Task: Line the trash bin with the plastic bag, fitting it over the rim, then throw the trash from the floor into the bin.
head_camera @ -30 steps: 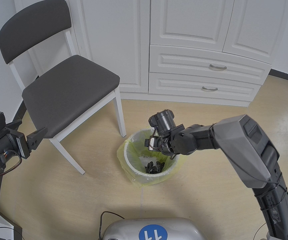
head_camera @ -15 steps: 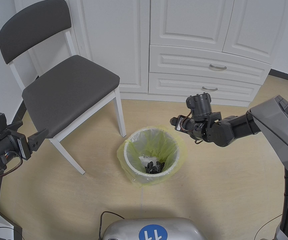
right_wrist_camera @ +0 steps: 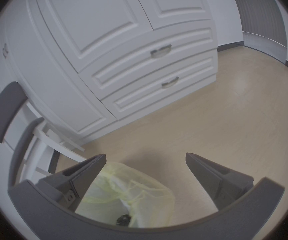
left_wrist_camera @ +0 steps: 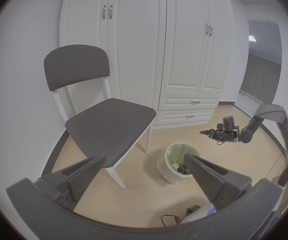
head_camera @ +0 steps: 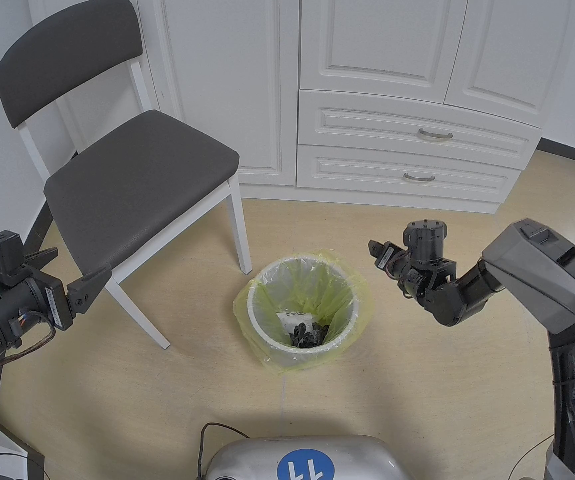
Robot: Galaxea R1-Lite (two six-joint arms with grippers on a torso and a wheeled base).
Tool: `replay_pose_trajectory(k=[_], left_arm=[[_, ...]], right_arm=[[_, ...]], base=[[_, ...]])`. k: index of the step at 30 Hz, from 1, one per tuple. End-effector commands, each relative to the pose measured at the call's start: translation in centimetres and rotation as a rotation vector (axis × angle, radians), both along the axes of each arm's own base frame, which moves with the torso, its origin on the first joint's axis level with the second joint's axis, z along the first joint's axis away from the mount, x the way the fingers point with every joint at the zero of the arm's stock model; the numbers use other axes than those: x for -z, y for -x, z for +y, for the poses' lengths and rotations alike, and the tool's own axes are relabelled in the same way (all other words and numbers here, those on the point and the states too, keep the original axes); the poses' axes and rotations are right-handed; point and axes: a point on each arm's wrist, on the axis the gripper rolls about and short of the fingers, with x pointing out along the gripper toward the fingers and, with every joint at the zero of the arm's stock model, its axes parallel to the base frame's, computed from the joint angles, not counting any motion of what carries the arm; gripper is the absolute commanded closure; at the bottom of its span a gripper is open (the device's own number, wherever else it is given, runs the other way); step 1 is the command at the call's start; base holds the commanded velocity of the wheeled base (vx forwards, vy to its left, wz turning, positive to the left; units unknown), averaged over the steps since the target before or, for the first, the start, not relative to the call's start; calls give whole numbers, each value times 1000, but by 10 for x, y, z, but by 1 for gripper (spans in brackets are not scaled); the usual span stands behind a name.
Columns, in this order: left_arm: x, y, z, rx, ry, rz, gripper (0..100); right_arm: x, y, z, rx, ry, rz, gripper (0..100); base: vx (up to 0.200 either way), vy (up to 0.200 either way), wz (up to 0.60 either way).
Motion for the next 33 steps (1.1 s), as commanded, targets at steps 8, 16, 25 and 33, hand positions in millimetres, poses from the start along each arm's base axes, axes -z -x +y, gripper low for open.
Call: replay_pose_trajectory(k=[8, 16, 25, 33], left_arm=[[-6, 5, 0, 7, 9, -34, 0], [-6, 5, 0, 5, 9, -34, 0], [-5, 5, 0, 6, 7, -29, 0], [-1, 8, -2, 19, 3, -14, 0]], right_arm=[[101, -26, -11, 14, 37, 164, 0], [113, -31, -10, 2, 65, 276, 0], [110, -30, -8, 0, 64, 337, 0], [68, 5, -46, -13, 200, 390, 0]], base=[[0, 0, 0], [0, 0, 0], [0, 0, 0], [0, 0, 0]])
